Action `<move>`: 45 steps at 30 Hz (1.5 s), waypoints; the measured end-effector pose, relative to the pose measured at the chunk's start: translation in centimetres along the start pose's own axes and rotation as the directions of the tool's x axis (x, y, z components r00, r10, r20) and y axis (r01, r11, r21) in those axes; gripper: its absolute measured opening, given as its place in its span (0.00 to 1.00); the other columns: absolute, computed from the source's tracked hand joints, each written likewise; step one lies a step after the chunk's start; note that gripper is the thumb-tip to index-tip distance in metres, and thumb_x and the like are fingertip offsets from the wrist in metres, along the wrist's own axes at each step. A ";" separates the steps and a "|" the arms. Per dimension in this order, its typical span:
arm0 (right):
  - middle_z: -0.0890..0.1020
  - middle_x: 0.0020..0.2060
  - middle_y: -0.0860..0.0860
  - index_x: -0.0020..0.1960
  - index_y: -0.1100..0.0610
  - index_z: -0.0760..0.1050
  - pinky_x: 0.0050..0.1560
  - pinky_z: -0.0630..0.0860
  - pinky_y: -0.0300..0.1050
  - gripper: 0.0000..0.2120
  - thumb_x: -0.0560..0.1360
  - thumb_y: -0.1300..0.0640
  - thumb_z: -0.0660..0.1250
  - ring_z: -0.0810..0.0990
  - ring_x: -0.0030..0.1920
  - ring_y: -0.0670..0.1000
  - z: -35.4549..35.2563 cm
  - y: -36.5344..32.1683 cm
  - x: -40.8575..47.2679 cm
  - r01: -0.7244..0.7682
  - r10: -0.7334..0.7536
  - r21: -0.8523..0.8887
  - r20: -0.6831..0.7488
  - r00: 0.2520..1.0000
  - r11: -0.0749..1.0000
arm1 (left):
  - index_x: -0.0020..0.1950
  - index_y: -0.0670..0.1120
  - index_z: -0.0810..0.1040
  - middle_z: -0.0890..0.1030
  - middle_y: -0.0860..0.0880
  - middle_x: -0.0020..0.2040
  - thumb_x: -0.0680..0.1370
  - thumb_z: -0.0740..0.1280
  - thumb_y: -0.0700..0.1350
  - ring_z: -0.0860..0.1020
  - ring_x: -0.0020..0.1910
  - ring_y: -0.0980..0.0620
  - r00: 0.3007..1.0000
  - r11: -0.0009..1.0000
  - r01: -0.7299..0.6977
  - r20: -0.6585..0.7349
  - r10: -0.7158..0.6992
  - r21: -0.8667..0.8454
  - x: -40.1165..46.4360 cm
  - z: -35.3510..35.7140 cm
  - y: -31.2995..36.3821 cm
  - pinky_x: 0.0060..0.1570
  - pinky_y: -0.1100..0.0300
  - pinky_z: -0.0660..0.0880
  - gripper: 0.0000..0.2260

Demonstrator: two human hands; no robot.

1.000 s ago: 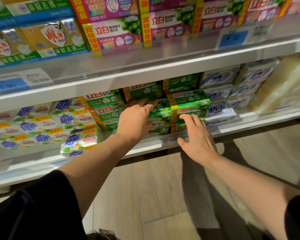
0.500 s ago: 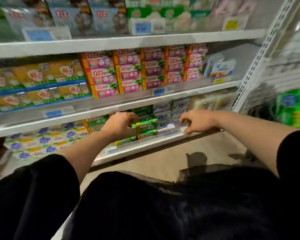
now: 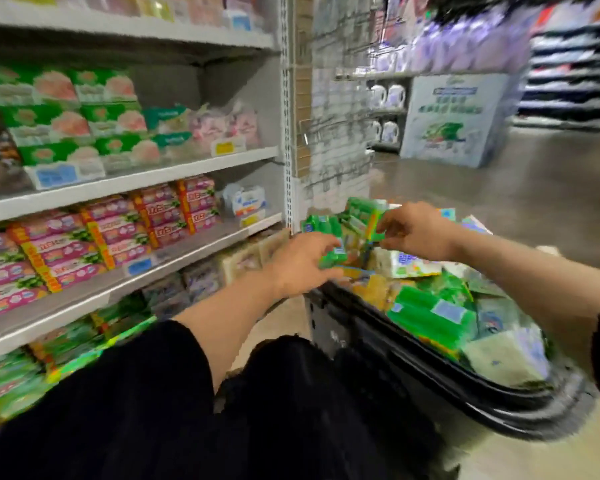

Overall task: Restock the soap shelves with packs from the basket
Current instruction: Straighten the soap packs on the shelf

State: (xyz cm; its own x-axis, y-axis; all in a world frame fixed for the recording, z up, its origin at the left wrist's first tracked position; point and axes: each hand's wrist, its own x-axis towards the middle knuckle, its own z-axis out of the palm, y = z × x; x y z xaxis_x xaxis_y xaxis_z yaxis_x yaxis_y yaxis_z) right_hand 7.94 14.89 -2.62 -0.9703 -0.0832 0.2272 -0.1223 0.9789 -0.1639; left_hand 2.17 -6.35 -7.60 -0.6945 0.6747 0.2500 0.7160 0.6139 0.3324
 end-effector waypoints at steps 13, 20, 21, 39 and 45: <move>0.78 0.39 0.45 0.50 0.53 0.78 0.46 0.69 0.40 0.13 0.73 0.44 0.70 0.76 0.44 0.49 1.8 10.1 -9.2 -0.252 0.204 0.096 0.352 0.914 0.963 | 0.72 0.51 0.69 0.71 0.49 0.66 0.65 0.74 0.65 0.69 0.67 0.50 0.921 0.977 -0.178 0.330 0.208 -0.120 4.8 10.0 7.7 0.65 0.58 0.65 0.40; 0.81 0.56 0.50 0.59 0.53 0.77 0.64 0.72 0.48 0.27 0.63 0.45 0.78 0.77 0.59 0.50 0.3 11.9 -14.6 -0.401 0.204 0.238 0.576 0.791 0.885 | 0.69 0.61 0.67 0.64 0.56 0.65 0.54 0.72 0.74 0.65 0.66 0.57 0.903 0.971 -0.111 0.388 0.187 -0.210 5.2 11.7 8.9 0.64 0.60 0.63 0.46; 0.80 0.57 0.50 0.60 0.52 0.77 0.65 0.71 0.48 0.32 0.61 0.39 0.77 0.76 0.60 0.51 0.5 11.9 -15.0 -0.378 0.205 0.206 0.565 0.799 0.903 | 0.68 0.61 0.66 0.63 0.56 0.65 0.54 0.70 0.77 0.65 0.66 0.56 0.908 0.976 -0.101 0.383 0.170 -0.193 5.2 11.8 9.1 0.64 0.58 0.65 0.46; 0.71 0.66 0.49 0.72 0.55 0.64 0.64 0.67 0.42 0.41 0.66 0.44 0.77 0.70 0.63 0.50 2.6 9.9 -14.7 -0.607 0.450 0.163 0.529 0.720 0.778 | 0.70 0.57 0.64 0.63 0.55 0.68 0.64 0.68 0.73 0.72 0.62 0.49 0.981 1.000 -0.016 0.192 0.020 -0.026 3.8 12.7 9.8 0.50 0.54 0.70 0.40; 0.76 0.59 0.52 0.64 0.57 0.69 0.60 0.74 0.49 0.45 0.51 0.45 0.80 0.74 0.58 0.54 4.9 9.3 -14.9 -0.566 0.515 0.224 0.247 0.821 0.793 | 0.60 0.57 0.68 0.65 0.58 0.60 0.60 0.73 0.69 0.75 0.56 0.52 0.993 0.993 -0.091 -0.084 0.084 -0.080 2.9 12.1 9.5 0.48 0.54 0.70 0.34</move>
State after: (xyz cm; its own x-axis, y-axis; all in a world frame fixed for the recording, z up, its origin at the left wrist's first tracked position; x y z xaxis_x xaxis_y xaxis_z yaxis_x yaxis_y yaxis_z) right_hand 20.27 24.33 -12.23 -0.9108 0.3902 -0.1352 0.4052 0.7818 -0.4739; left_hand 7.85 6.42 -14.73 -0.6354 0.6871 0.3524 0.7681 0.5155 0.3798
